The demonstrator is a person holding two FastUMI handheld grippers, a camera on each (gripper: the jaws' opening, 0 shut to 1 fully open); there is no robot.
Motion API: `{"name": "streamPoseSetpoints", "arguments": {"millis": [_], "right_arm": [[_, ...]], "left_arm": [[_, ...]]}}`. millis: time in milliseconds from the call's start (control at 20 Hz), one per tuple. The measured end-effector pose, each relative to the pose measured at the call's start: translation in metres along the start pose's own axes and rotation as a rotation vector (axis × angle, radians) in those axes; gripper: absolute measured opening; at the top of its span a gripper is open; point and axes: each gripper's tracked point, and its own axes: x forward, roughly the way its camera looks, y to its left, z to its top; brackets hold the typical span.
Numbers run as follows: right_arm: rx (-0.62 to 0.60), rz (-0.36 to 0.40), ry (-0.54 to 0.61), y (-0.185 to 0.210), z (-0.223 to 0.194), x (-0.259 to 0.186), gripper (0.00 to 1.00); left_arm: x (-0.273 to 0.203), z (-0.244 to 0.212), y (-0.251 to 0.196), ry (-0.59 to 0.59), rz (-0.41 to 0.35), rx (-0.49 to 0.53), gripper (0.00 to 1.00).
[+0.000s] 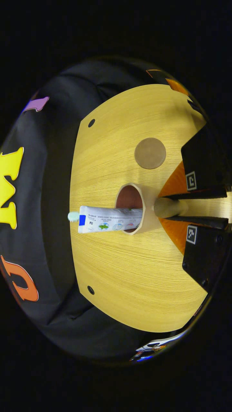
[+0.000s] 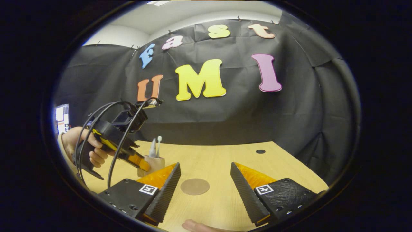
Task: Put the toothbrush and toothpaste on the desktop into the cup, then pick up the cup and place it on the coaster on the desktop.
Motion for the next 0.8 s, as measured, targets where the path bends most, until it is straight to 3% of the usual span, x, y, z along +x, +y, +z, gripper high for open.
{"name": "streamPoseSetpoints", "arguments": {"millis": [50, 100, 300, 350, 400, 800], "right_arm": [[0.009, -0.001, 0.003, -0.001, -0.001, 0.0, 0.94], [0.018, 0.002, 0.005, -0.001, 0.0, -0.001, 0.94], [0.02, 0.001, -0.002, -0.001, 0.002, -0.001, 0.93], [0.016, 0.002, -0.003, 0.0, 0.001, -0.002, 0.93], [0.013, 0.002, -0.003, 0.0, 0.001, -0.001, 0.92], [0.025, 0.015, 0.042, 0.0, -0.012, 0.008, 0.94]], "left_arm": [[0.004, -0.004, -0.002, 0.01, -0.006, 0.006, 0.28], [0.007, -0.009, -0.002, 0.03, -0.004, 0.003, 0.24], [0.021, -0.028, 0.003, 0.121, -0.009, -0.015, 0.24], [0.023, -0.026, 0.005, 0.124, -0.017, -0.019, 0.28], [0.023, -0.023, 0.008, 0.13, -0.014, -0.013, 0.24], [0.031, 0.004, 0.031, 0.245, -0.027, 0.149, 0.28]]}}
